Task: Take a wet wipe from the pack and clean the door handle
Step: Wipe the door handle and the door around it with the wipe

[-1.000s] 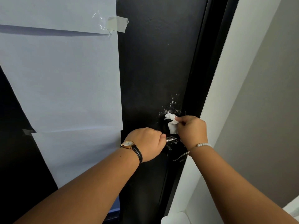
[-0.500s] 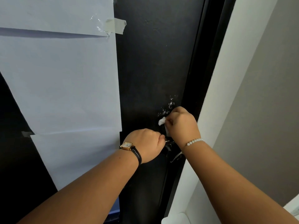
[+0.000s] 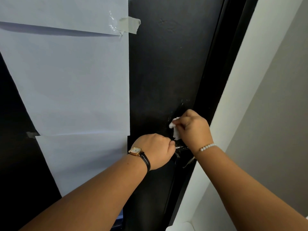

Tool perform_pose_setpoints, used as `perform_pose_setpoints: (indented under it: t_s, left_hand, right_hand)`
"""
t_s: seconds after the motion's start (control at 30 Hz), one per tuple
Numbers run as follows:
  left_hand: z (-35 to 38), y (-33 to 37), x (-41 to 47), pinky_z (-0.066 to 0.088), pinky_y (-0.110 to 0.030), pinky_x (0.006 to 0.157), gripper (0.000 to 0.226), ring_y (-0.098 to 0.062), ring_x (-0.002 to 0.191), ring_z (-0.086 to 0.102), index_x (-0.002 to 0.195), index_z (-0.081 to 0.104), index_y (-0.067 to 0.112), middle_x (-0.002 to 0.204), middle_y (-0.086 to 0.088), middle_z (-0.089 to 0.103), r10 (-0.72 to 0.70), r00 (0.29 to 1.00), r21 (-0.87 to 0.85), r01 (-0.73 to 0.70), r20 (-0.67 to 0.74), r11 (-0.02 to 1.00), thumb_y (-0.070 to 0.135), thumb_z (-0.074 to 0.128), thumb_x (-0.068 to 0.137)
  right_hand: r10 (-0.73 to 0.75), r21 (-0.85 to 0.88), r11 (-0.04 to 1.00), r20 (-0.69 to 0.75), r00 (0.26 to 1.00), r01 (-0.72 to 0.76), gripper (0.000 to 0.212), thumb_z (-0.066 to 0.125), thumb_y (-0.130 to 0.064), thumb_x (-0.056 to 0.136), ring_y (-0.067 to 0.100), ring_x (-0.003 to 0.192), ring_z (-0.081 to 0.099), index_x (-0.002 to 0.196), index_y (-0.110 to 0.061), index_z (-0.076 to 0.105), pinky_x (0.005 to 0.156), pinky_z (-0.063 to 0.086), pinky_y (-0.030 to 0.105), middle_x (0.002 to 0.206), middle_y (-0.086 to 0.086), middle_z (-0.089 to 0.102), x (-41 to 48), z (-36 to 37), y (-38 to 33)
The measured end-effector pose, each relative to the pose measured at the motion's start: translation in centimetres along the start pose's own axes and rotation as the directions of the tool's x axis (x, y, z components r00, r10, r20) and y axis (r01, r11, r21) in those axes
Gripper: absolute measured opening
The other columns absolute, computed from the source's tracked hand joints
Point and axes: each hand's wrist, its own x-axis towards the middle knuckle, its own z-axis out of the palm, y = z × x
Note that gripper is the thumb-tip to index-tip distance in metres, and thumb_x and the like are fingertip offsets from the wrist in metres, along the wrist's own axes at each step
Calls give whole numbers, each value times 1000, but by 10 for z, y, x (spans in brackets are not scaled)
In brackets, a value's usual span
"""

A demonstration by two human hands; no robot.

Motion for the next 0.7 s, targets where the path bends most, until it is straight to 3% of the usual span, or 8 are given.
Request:
perform_pose_setpoints:
  t_s: [0.1,0.23,0.3,0.4,0.5,0.63,0.7]
  left_hand:
    - [-1,0,-1,40,-31,58,37,-17,65,52,75,51,21,70,3,51,1,1000,-8,-1,0,1000,37,25,97]
    - [-1,0,-1,40,-31,57,37,-16,64,51,72,48,22,70,3,52,1,1000,-15,-1,-2,1000,37,25,97]
    - [-1,0,-1,39,-31,57,37,-17,63,52,70,47,21,68,3,51,-9,1000,-29,9,-6,1000,37,27,97]
    - [-2,1,-1,42,-31,57,37,-18,62,53,67,47,22,67,3,52,-19,1000,-45,19,-3,999,37,29,96]
    - [-1,0,0,40,-31,56,38,-17,63,53,70,50,22,68,3,53,-10,1000,-35,10,0,999,37,28,96]
    - [0,0,-1,35,-30,57,41,-17,64,51,80,58,18,70,4,51,1,1000,-6,-1,-8,1000,37,26,97]
    - [1,-1,0,36,-30,57,42,-17,65,51,82,60,17,70,4,51,4,1000,-3,-4,-11,1000,37,26,97]
  right_hand:
    - [-40,-67,997,90,995,46,12,65,-9,80,18,80,62,80,-15,76,74,44,20,88,6,65,10,-11,0]
    - [4,67,998,-129,992,5,13,66,-5,79,9,79,53,75,-12,75,69,35,6,88,6,64,19,-17,-12]
    - [-32,19,999,-32,999,32,13,63,-6,81,13,80,54,78,-11,75,68,39,10,91,10,64,17,-8,-14]
    - [-133,-100,984,157,979,149,10,64,-8,79,23,83,59,76,-10,74,70,53,31,88,9,65,6,3,-16]
    - [-235,-161,949,208,949,270,12,77,-4,64,27,72,63,66,-16,75,60,56,31,75,6,66,3,3,-10]
    - [-60,-5,998,134,989,61,10,71,0,72,6,66,58,74,-9,74,59,42,3,84,3,59,8,-11,-5]
    - [-14,-22,1000,39,999,15,12,63,-3,78,14,75,58,83,-8,73,67,43,12,91,8,60,12,-18,-5]
